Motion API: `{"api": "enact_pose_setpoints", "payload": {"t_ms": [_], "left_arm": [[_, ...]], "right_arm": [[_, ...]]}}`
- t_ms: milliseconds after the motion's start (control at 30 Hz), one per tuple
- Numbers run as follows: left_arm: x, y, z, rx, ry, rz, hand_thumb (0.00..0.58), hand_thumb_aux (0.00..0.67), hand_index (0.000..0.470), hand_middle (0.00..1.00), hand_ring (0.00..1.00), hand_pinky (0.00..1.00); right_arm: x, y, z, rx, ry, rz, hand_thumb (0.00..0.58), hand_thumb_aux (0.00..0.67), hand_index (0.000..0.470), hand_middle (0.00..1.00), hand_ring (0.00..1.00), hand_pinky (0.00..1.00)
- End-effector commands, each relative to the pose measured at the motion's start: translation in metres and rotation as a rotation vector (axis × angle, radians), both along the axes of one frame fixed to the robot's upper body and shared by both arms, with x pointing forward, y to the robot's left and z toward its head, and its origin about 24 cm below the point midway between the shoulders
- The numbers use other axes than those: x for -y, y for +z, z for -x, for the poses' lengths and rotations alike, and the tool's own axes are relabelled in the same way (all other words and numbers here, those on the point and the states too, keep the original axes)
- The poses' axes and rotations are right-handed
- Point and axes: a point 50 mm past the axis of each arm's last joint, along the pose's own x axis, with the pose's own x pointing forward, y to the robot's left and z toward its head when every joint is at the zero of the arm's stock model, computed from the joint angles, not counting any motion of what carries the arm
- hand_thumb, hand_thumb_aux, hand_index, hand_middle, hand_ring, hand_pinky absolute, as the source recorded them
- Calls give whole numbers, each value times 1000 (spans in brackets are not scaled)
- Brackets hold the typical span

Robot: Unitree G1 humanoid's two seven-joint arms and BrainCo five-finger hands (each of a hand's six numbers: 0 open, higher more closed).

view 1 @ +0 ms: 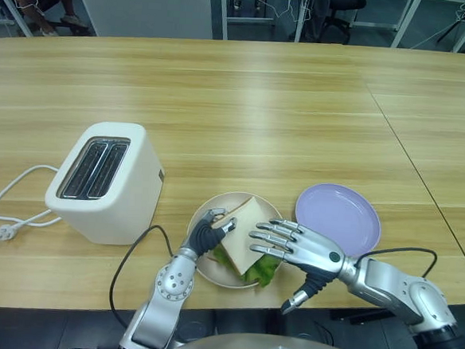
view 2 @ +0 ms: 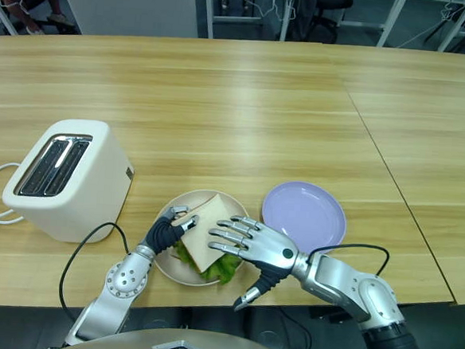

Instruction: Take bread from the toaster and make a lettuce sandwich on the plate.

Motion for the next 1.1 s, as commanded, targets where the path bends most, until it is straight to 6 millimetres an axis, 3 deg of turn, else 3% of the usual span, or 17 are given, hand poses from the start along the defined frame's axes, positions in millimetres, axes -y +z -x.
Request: {"api": "enact_pose_setpoints", "payload": {"t_ms": [33, 233, 267, 300, 333, 367, 400, 500, 667, 767, 900, 1000, 1100], "left_arm": [[-2, -5, -1, -9, 3, -41, 580, 670, 460, 1000, 1000, 1000], [-3, 0, -4, 61, -35, -172, 580, 670, 460, 1000, 1000, 1000], [-1, 1, -4, 70, -45, -184, 575, 607, 417, 1000, 1000, 1000], [0, 1, -4, 71, -53, -191, 454, 357, 245, 1000, 1000, 1000], [1, 1, -4, 74, -64, -221, 349, 247, 170, 773, 773, 773], [2, 2, -4, 91, -71, -261, 45, 26, 18, 243, 243, 243], [0, 3, -5, 112, -76, -320, 0, 0, 0, 0, 0, 0], [-10, 21, -11, 245, -65, -536, 0, 0, 0, 0, 0, 0], [-40, 75, -19, 520, 70, -772, 0, 0, 0, 0, 0, 0], [-54, 102, -16, 614, 134, -796, 0, 0, 0, 0, 0, 0], [-70, 124, -10, 670, 197, -796, 0, 0, 0, 0, 0, 0], [-77, 134, -5, 703, 237, -687, 0, 0, 0, 0, 0, 0], [-73, 138, -1, 727, 206, -508, 0, 0, 0, 0, 0, 0]], "right_arm": [[-9, -16, -3, -58, 14, 70, 0, 0, 0, 0, 0, 0], [-21, -46, -9, -175, 43, 230, 0, 0, 0, 0, 0, 0], [-24, -49, -11, -185, 48, 241, 0, 0, 0, 0, 0, 0], [-26, -52, -12, -196, 51, 251, 0, 0, 0, 0, 0, 0], [-28, -55, -13, -208, 54, 266, 0, 0, 0, 0, 0, 0], [-29, -58, -13, -221, 55, 285, 0, 0, 0, 0, 0, 0], [-30, -60, -13, -234, 59, 305, 0, 0, 0, 0, 0, 0], [-31, -66, -12, -263, 66, 350, 0, 0, 0, 0, 0, 0], [-28, -65, -14, -272, 43, 350, 0, 0, 0, 0, 0, 0], [-24, -62, -17, -266, 20, 342, 0, 0, 0, 0, 0, 0], [-17, -59, -19, -261, -11, 339, 0, 0, 0, 0, 0, 0], [-11, -56, -23, -246, -39, 326, 0, 0, 0, 0, 0, 0], [-11, -38, -32, -202, -87, 169, 0, 0, 0, 0, 0, 0]]}}
